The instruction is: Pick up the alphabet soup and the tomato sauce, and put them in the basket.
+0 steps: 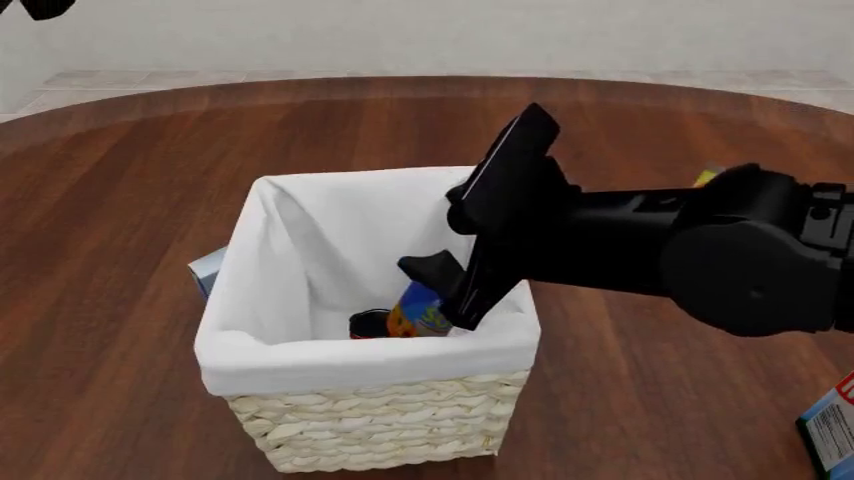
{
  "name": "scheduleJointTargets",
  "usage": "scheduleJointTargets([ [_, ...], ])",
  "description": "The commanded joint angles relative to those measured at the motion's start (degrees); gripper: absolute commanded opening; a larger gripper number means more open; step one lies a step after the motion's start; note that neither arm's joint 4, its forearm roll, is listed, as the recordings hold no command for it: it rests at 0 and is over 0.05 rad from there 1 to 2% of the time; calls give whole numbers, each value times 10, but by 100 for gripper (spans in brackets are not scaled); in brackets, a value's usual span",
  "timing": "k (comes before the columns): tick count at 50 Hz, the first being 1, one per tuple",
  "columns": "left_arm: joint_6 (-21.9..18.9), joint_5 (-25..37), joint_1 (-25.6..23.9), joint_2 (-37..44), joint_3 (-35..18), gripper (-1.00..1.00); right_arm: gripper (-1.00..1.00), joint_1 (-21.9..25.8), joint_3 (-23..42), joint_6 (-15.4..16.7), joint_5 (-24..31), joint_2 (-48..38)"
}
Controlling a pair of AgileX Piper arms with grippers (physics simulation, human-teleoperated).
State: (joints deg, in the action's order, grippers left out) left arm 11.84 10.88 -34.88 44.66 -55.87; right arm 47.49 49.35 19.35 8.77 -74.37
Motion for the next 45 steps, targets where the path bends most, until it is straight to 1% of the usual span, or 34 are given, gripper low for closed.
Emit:
scheduleJointTargets([
  [1,1,-2,2,0,2,100,100,1,1,-3,-1,-1],
  [16,-1,1,2,1,-4,100,100,1,15,-3,12,6],
  [45,-2,0,-3,2,-9,100,100,2,42,6,46,37],
])
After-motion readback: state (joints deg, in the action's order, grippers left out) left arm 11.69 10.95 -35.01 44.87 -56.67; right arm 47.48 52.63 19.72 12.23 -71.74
